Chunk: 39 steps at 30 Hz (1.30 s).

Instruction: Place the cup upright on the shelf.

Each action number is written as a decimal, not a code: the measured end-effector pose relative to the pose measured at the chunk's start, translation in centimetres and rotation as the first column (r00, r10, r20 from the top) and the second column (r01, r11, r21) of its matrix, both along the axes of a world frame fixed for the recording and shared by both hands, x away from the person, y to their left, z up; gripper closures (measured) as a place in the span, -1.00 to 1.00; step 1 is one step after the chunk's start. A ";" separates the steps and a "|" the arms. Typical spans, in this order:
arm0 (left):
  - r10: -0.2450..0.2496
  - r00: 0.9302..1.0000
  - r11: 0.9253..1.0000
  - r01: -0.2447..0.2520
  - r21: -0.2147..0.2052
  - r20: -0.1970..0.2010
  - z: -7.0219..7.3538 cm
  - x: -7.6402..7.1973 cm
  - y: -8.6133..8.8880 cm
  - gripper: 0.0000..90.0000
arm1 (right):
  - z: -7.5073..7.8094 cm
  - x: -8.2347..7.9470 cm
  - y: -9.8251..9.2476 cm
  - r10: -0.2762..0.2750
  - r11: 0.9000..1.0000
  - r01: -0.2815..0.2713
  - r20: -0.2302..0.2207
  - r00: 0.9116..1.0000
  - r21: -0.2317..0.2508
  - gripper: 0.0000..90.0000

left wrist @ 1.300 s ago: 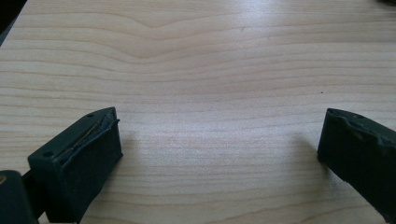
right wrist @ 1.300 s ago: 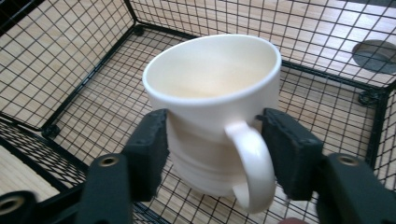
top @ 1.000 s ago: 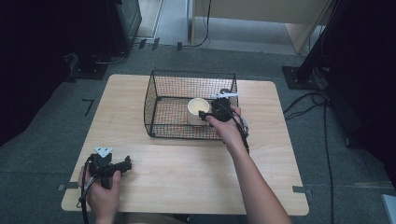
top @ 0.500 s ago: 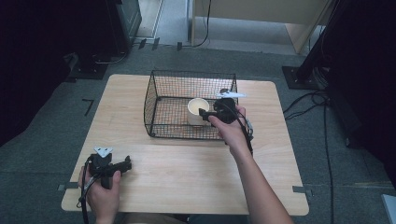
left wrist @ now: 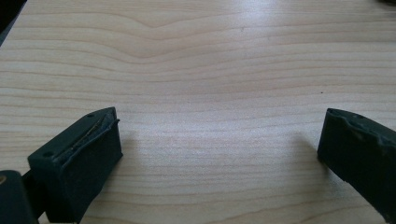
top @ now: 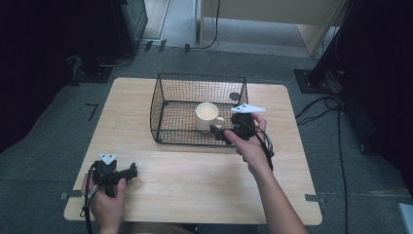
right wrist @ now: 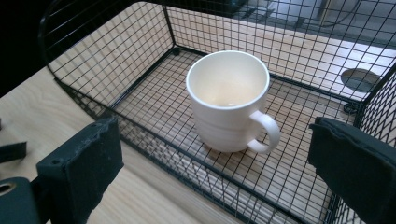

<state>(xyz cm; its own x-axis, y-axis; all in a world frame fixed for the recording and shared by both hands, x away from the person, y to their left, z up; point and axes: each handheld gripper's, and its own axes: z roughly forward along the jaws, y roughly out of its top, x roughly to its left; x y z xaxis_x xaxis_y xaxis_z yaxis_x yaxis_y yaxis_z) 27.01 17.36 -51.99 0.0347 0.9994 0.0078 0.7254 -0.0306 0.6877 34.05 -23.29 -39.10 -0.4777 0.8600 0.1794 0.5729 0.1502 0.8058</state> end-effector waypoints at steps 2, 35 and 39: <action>0.000 1.000 1.000 0.000 0.001 0.000 0.0 0.0 0.0 -1.00 | 0.1 -0.6 -0.3 0.006 1.000 -0.006 0.009 1.000 -0.004 -0.95; -0.003 1.000 1.000 0.003 0.003 -0.002 0.0 0.0 0.0 -1.00 | -2.5 -7.0 -7.4 -0.082 0.996 0.083 0.033 0.996 -0.022 -0.95; -0.003 1.000 1.000 0.003 0.003 -0.002 0.0 0.0 0.0 -1.00 | -3.1 -7.7 -8.3 -0.095 0.995 0.096 0.033 0.995 -0.025 -0.95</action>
<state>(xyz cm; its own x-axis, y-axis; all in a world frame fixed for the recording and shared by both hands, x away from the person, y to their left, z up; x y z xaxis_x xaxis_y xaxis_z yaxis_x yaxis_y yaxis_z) 27.00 17.38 -51.98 0.0374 0.9992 0.0104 0.7266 -0.0344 0.6862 26.40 -31.61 -42.23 -0.3981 0.9064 0.1414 0.5595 0.1178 0.8204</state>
